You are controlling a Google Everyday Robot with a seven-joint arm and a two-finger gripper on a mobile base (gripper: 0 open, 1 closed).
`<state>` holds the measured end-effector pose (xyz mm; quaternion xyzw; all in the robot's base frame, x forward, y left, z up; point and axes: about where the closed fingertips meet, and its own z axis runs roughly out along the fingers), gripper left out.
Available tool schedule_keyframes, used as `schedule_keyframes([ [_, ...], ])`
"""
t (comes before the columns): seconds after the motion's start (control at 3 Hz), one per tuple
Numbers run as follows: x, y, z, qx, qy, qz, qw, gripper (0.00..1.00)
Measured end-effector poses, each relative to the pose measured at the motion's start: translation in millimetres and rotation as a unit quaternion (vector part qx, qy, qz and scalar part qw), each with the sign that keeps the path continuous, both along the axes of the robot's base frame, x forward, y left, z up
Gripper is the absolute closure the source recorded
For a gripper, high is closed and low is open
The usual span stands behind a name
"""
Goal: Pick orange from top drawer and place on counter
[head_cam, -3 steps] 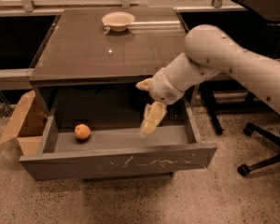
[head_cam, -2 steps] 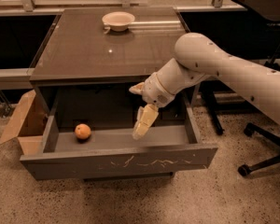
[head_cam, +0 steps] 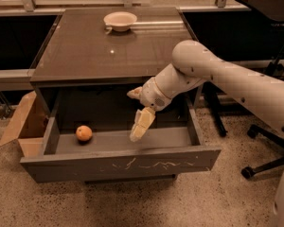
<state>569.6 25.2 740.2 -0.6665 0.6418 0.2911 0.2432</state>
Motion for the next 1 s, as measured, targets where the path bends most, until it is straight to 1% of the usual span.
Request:
schedule_keyframes([
  [0.67, 9.7, 13.5, -19.2, 0.016, 0.014, 0.005, 0.9998, 0.00],
  [1.0, 50.3, 58.0, -59.0, 0.039, -0.019, -0.011, 0.9990, 0.00],
])
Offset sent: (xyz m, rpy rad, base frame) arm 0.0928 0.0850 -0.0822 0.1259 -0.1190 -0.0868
